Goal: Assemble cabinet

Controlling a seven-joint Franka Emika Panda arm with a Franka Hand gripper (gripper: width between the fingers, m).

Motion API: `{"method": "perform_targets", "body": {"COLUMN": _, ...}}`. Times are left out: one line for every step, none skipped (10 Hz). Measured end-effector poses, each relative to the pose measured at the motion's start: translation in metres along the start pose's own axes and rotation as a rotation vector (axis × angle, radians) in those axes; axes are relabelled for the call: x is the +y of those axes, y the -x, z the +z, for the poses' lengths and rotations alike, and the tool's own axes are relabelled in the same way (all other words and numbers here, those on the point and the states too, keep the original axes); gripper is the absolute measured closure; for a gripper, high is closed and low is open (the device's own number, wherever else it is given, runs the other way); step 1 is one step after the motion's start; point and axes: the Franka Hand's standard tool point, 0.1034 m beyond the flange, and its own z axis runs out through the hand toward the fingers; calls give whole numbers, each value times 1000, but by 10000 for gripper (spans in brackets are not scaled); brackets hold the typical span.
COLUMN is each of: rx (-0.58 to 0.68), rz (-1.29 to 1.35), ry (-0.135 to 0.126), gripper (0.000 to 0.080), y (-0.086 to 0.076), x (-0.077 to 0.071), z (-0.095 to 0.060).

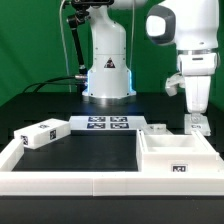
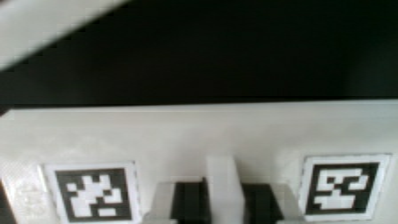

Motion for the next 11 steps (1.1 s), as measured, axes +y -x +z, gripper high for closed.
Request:
{"method": "perform_targets", "body": {"rx": -20, "rz": -9, "ry": 0, "gripper": 731, "y": 12, "x": 8, "z": -11}}
{"method": "perform_targets", "body": {"rx": -22, "rz": -23, "ry": 8, "gripper": 731, "y": 22, "x": 16, "z": -17}}
{"method": "perform_targets", "body": {"rx": -23, "rz": -30, "ry": 14, "gripper": 731, "y": 35, "x": 26, "z": -19}}
{"method": "perform_targets", "body": {"rx": -24, "rz": -4, "ry": 15, "gripper": 731, "y": 46, "x": 31, "z": -20}}
{"method": "perform_targets", "body": {"rx": -24, "rz": 5, "ry": 13, "gripper": 731, "y": 45, "x": 30, "z": -19}}
{"method": "perform_targets", "body": {"rx": -24, "rz": 5, "ry": 12, "gripper": 731, "y": 45, "x": 30, "z": -19}}
{"method": "perform_targets", "body": {"rx": -24, "rz": 6, "ry": 11, "gripper": 731, "y": 45, "x": 30, "z": -18}}
{"method": "perform_targets", "body": {"rx": -21, "rz": -32, "ry": 13, "gripper": 731, "y": 46, "x": 32, "z": -17}}
{"method": "perform_targets", "body": {"rx": -14, "rz": -116, "ry": 16, "gripper": 731, "y": 50, "x": 38, "z": -15}}
{"method": "perform_targets", "body": {"rx": -13, "rz": -132, "ry": 18, "gripper": 731, "y": 50, "x": 43, "z": -15}}
{"method": "perform_targets", "body": {"rx": -11, "rz": -142, "ry": 23, "gripper": 731, "y": 47, "x": 47, "z": -17}}
